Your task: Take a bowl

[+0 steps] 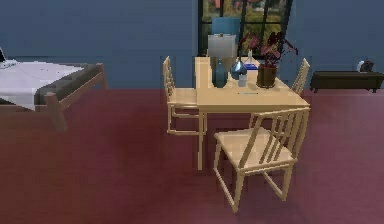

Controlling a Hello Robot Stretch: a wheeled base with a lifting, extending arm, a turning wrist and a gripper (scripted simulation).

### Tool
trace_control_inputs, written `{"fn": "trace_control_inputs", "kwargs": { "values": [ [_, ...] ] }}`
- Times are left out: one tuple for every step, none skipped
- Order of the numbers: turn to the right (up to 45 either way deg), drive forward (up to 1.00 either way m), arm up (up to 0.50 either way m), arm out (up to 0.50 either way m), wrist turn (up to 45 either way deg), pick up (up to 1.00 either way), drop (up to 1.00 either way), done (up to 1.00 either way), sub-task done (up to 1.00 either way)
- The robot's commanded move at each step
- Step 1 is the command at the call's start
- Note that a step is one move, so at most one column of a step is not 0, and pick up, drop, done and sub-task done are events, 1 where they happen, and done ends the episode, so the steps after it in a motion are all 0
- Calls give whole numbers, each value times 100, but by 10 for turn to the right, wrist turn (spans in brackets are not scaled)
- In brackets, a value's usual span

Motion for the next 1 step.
{"fn": "trace_control_inputs", "kwargs": {
  "values": [
    [0, 0, 0, 18, 0, 0, 0, 0, 0]
  ]
}}
